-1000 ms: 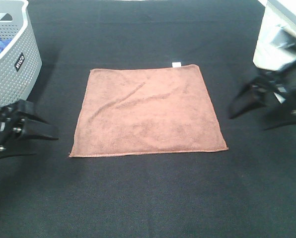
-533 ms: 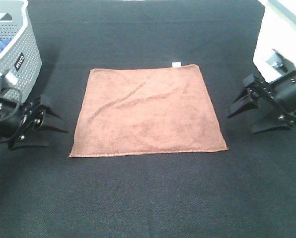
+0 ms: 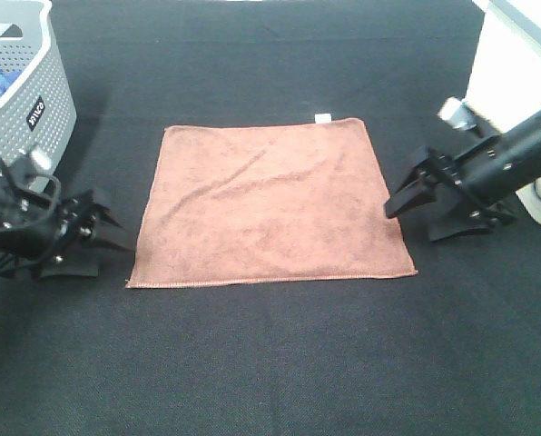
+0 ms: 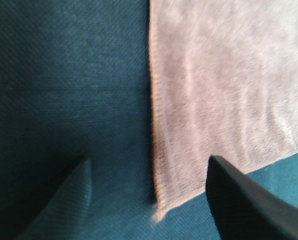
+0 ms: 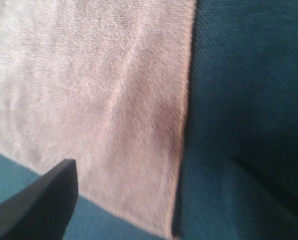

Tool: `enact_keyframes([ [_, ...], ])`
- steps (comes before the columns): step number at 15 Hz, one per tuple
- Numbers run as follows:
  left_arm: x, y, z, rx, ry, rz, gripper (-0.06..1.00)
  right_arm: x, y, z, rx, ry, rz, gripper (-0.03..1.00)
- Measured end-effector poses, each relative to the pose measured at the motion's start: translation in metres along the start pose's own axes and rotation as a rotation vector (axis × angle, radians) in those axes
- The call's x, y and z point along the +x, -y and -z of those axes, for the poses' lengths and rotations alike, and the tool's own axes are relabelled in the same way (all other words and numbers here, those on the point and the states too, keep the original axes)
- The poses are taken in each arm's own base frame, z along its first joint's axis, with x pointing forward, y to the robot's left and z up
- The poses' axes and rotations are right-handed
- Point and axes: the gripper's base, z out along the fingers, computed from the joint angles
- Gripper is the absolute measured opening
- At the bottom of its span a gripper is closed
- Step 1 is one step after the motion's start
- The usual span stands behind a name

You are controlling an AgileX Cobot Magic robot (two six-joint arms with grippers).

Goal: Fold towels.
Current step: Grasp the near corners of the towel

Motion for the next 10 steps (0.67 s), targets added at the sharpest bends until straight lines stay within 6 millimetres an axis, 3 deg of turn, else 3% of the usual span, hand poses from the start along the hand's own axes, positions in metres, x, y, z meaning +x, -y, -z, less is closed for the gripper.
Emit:
enact_keyframes([
  [6, 0.008, 0.023, -0.017, -0.019, 0.015, -0.052, 0.63, 0.000, 0.004, -0.005, 0.017, -0.008, 0.004, 0.75],
  [10, 0.008, 0.034, -0.032, 0.038, 0.019, -0.034, 0.63, 0.000, -0.018, -0.029, -0.039, -0.034, -0.005, 0.68],
])
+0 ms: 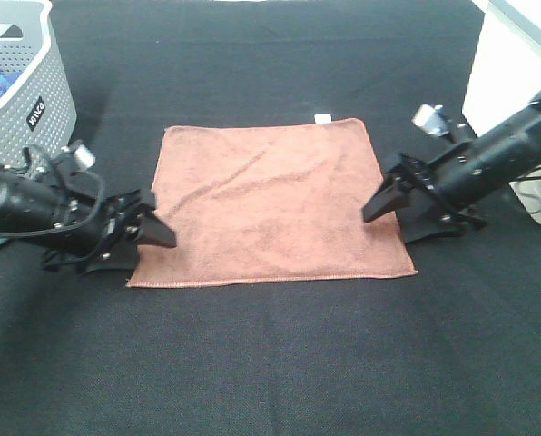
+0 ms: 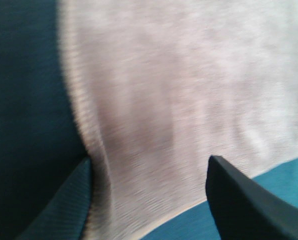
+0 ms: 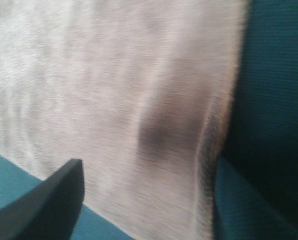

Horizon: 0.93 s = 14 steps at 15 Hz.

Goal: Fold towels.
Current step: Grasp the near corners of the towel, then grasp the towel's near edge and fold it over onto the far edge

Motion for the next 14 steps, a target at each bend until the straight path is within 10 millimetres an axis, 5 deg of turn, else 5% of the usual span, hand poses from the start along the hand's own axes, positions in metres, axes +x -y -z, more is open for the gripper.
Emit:
enact_keyframes([
  [3, -0.003, 0.009, -0.015, 0.072, -0.038, -0.009, 0.54, 0.000, -0.006, -0.009, -0.017, 0.005, -0.019, 0.55],
  [6, 0.000, 0.005, -0.018, 0.053, -0.059, 0.005, 0.10, 0.002, 0.001, -0.015, 0.009, -0.003, -0.034, 0.06],
  [7, 0.000, 0.005, -0.018, 0.050, -0.066, 0.007, 0.02, 0.002, 0.001, -0.015, 0.010, -0.005, -0.047, 0.00],
  [14, -0.002, -0.012, 0.001, 0.121, -0.193, 0.046, 0.01, 0.005, -0.011, 0.005, 0.044, -0.030, -0.009, 0.00],
])
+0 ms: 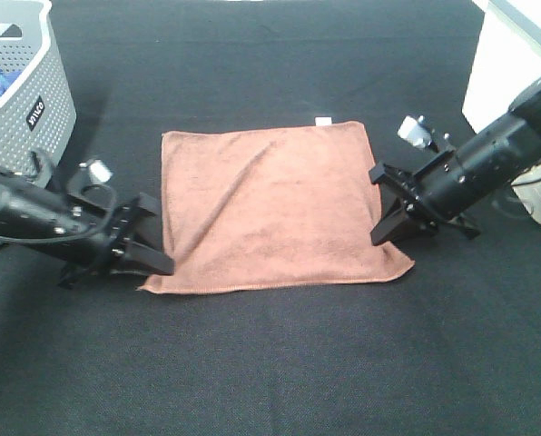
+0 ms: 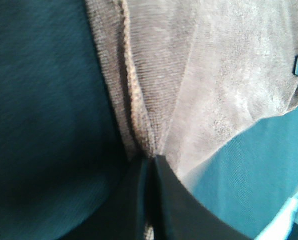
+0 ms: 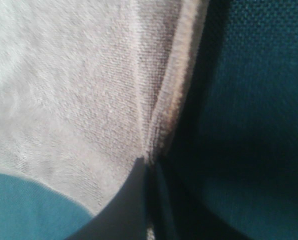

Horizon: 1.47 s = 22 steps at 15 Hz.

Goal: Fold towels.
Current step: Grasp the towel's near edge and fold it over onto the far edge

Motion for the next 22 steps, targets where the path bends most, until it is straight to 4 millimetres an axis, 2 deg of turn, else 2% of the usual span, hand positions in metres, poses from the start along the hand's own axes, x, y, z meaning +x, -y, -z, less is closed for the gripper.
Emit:
enact_keyframes([
  [2, 0.002, -0.002, 0.014, 0.010, -0.002, -0.002, 0.01, 0.004, -0.006, 0.008, -0.006, -0.039, -0.003, 0.00],
  [3, 0.011, 0.001, 0.022, 0.002, -0.005, -0.013, 0.01, 0.009, -0.007, 0.008, -0.021, -0.082, -0.018, 0.00],
  [5, 0.027, -0.003, 0.025, -0.015, -0.028, 0.005, 0.01, 0.018, -0.008, 0.007, -0.037, -0.125, -0.044, 0.00],
  [8, 0.050, -0.009, 0.027, -0.035, -0.072, 0.026, 0.01, 0.050, -0.002, 0.001, -0.037, -0.201, -0.114, 0.00],
  [10, 0.052, -0.005, 0.032, -0.036, -0.060, 0.010, 0.01, 0.063, 0.002, -0.004, -0.032, -0.227, -0.146, 0.00],
  [12, 0.051, -0.004, 0.033, -0.034, -0.054, 0.006, 0.01, 0.061, 0.001, -0.003, -0.031, -0.216, -0.141, 0.00],
  [13, 0.047, -0.002, 0.034, -0.033, -0.043, -0.005, 0.01, 0.057, -0.001, 0.000, -0.033, -0.199, -0.131, 0.00],
  [15, 0.028, 0.008, 0.038, -0.020, 0.009, -0.031, 0.01, 0.033, -0.009, 0.011, -0.036, -0.119, -0.083, 0.00],
  [18, -0.029, 0.042, 0.055, 0.020, 0.157, -0.069, 0.01, -0.033, -0.028, 0.034, -0.053, 0.063, 0.010, 0.00],
  [20, -0.059, 0.057, 0.061, 0.020, 0.206, -0.104, 0.01, -0.063, -0.031, 0.033, -0.066, 0.095, 0.026, 0.00],
  [21, -0.059, 0.057, 0.061, 0.020, 0.206, -0.104, 0.01, -0.063, -0.031, 0.033, -0.066, 0.095, 0.026, 0.00],
  [22, -0.074, 0.059, 0.060, 0.008, 0.220, -0.111, 0.01, -0.076, -0.031, 0.030, -0.071, 0.108, 0.032, 0.00],
])
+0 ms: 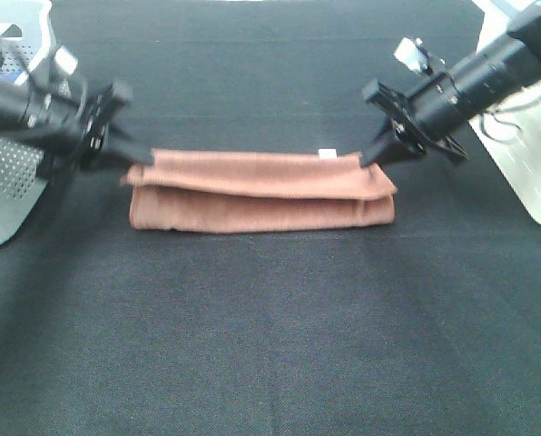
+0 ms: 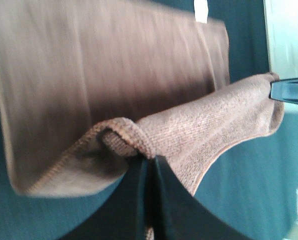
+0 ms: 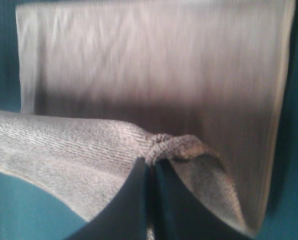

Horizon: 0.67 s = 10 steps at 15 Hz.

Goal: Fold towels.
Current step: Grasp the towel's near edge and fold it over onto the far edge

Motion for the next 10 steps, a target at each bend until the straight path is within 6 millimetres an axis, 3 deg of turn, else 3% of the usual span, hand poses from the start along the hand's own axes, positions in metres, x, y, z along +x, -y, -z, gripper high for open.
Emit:
enact_keyframes([
  [3, -0.042, 0.000, -0.016, -0.027, 0.047, -0.033, 0.01, -0.041, 0.006, -0.016, -0.004, 0.070, 0.008, 0.00],
  [7, -0.055, -0.016, -0.046, -0.043, 0.038, -0.018, 0.01, -0.058, 0.021, -0.040, 0.003, 0.093, 0.005, 0.02],
  [9, -0.052, -0.016, -0.061, -0.055, 0.030, -0.026, 0.12, -0.059, 0.026, -0.045, 0.023, 0.102, 0.006, 0.14],
  [10, -0.051, -0.014, -0.064, -0.055, 0.029, -0.032, 0.30, -0.059, 0.026, -0.045, 0.023, 0.102, 0.007, 0.34],
])
